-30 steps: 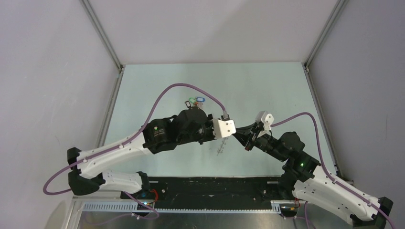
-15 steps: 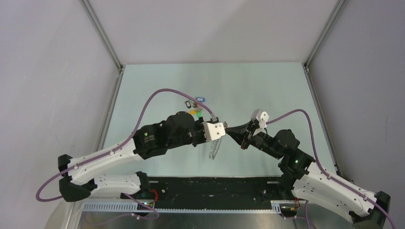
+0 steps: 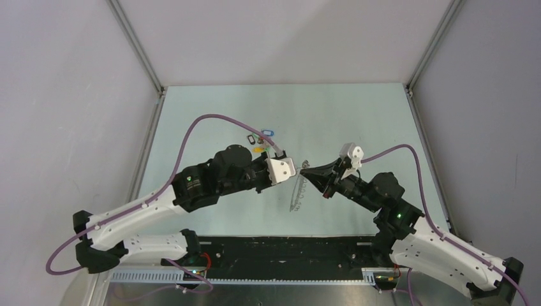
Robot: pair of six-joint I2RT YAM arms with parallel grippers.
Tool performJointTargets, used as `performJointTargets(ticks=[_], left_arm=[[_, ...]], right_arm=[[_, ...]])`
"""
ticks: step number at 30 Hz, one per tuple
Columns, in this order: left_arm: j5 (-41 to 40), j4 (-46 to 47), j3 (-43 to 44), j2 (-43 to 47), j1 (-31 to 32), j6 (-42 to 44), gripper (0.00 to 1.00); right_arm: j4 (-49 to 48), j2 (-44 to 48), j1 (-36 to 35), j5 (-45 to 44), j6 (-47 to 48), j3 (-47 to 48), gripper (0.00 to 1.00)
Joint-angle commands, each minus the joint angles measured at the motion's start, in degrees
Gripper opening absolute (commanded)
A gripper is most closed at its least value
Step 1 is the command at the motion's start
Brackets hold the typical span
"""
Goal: Remove the keys from the keyring
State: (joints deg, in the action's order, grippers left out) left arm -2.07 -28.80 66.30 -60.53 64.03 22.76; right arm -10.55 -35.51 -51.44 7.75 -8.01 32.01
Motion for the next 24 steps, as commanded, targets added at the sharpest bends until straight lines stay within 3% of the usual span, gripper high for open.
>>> performJointTargets(ticks=[1, 12, 24], left_arm=[[0.84, 2.43, -0.34, 3.38, -1.35, -0.82, 0.0], [6.78, 2.69, -0.56, 3.59, -2.3, -0.78, 0.0], [5.69, 2.82, 0.39, 1.74, -4.17, -2.22, 0.0]], right_arm=[[2.06, 2.33, 0.24, -3.32, -1.17, 3.42, 0.0], [3.73, 3.77, 0.35, -2.54, -1.45, 4.44, 0.0], [3.11, 0.12, 0.36, 1.72, -4.13, 5.87, 0.0]])
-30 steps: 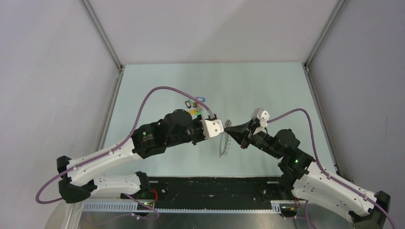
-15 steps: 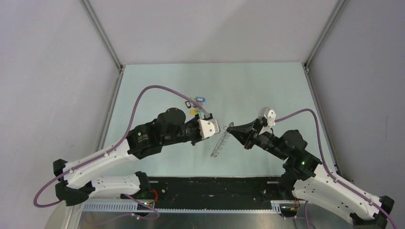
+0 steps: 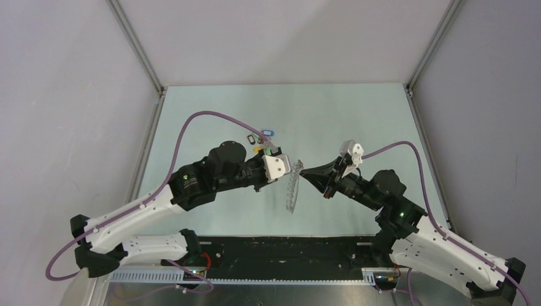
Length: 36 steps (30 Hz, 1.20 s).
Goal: Remove the keys from the keyring
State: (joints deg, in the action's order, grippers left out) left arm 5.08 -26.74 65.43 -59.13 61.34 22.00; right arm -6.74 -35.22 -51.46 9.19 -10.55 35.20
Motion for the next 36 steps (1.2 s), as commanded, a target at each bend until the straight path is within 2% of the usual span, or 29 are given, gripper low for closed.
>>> performJointTargets(ticks=[1, 36], left_arm=[[-1.56, 0.75, 1.23, 0.34, -1.66, -1.53, 0.0], [-4.32, 0.77, 0.84, -0.28, -3.26, -1.35, 0.0]], right_arm=[[-0.52, -0.19, 0.35, 0.29, -1.59, 2.64, 0.0], [5.21, 5.33, 0.94, -2.82, 0.74, 5.16, 0.0]])
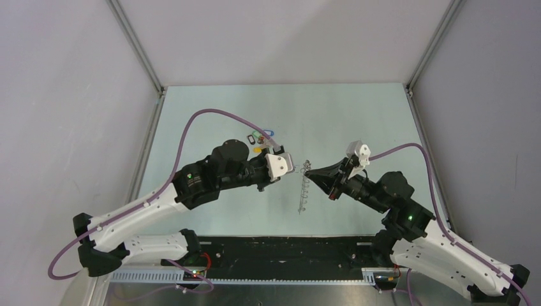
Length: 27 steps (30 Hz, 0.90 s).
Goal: Remove the keys from the keyring
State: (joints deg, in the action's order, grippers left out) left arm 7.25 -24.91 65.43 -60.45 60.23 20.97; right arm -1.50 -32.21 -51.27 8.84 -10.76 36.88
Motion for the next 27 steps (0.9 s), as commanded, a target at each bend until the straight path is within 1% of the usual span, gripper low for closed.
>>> performJointTargets(ticks=[1, 8, 16, 19, 24, 27], left_arm=[[-6.7, -1.04, 0.84, 1.07, -2.24, -0.32, 0.0], [-6.74, -1.11, 0.94, 1.06, -2.9, -0.62, 0.0], [0.22, -1.08, 1.42, 0.41, -2.88, -0.91, 0.0], [0.12, -1.1, 1.65, 0.29, -2.96, -1.13, 0.0], [-0.96, -0.8, 1.86, 0.81, -3.89, -1.56, 0.0], [-0.04, -0.56, 1.89, 0.98, -4.42, -2.01, 0.0]], right_arm=[[0.54, 2.61, 0.84, -3.18, 1.07, 3.53, 0.0], [1.23, 3.23, 1.76, -3.04, 0.86, 3.57, 0.0], [-2.58, -1.96, 1.62, 3.14, -1.42, 3.52, 0.0], [-3.57, -3.83, 1.66, 5.13, -1.98, 3.63, 0.0], [-1.82, -6.07, 1.61, 7.26, -2.94, 4.3, 0.0], [-1.3, -6.72, 1.4, 8.22, -3.46, 4.34, 0.0]])
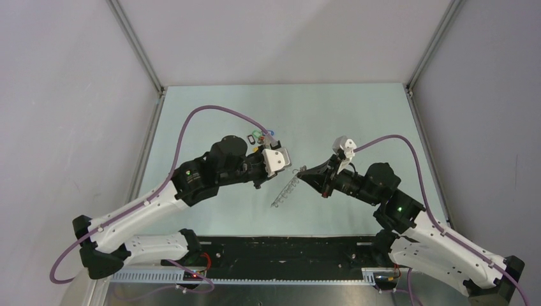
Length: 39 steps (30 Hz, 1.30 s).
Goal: Remove the keys from the keyring
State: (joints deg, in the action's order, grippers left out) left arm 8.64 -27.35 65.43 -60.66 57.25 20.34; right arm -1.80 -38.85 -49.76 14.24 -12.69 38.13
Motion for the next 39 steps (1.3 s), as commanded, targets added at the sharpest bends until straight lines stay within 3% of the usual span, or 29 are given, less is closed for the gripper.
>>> performJointTargets(ticks=[1, 8, 20, 33, 39], left_arm=[[-1.13, 1.87, 1.9, 1.15, -1.49, -1.45, 0.0], [2.63, 1.87, 1.73, 1.12, -1.6, -1.18, 0.0], [4.39, 1.87, 1.71, -0.04, -1.61, -1.06, 0.0], [10.75, 1.87, 1.19, 0.45, -1.58, -0.05, 0.0], [6.61, 1.87, 1.36, 0.19, -1.6, -0.36, 0.0]], right_arm=[[-1.09, -0.43, -0.22, 3.38, -1.37, 3.09, 0.0], [-2.52, -1.5, -1.1, 3.94, -1.28, 3.09, 0.0], [-8.74, 3.16, -2.81, -3.79, 2.24, 1.75, 0.0], [-14.44, 0.09, -3.43, -2.06, 3.92, 1.66, 0.0], [-15.86, -0.69, -3.48, 0.33, 0.97, 1.67, 0.0]])
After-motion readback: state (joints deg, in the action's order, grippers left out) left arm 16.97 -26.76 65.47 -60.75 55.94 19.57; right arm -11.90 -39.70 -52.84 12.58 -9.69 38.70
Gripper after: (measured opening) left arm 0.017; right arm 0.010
